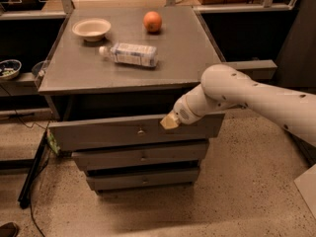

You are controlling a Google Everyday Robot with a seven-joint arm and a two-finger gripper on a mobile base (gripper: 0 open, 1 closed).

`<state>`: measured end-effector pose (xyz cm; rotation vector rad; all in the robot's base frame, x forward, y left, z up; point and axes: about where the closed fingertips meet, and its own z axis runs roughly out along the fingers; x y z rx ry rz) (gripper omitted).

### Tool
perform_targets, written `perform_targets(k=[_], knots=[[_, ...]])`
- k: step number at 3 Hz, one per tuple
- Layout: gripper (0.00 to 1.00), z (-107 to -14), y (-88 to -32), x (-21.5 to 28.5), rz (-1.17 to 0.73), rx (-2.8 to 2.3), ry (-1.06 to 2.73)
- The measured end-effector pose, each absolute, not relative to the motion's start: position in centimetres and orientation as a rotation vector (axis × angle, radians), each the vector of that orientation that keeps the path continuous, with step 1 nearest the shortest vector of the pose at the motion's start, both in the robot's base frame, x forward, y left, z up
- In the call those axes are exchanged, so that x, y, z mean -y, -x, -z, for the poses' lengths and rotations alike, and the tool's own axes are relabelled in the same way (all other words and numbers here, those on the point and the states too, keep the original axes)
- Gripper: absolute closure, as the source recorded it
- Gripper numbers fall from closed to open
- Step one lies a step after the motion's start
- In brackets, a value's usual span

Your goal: Close top drawer

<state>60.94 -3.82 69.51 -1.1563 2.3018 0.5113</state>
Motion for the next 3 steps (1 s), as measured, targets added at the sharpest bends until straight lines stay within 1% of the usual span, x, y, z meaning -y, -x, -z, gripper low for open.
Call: perform_targets(k=[1, 2, 3], knots=[[1.00, -70.80, -62.95, 2.65, -0.497, -2.268, 1.183], [0.81, -70.94, -63.05, 2.59, -0.497, -2.265, 1.182], [0.57, -70.93, -63.05, 2.59, -0.497, -2.265, 1.183]])
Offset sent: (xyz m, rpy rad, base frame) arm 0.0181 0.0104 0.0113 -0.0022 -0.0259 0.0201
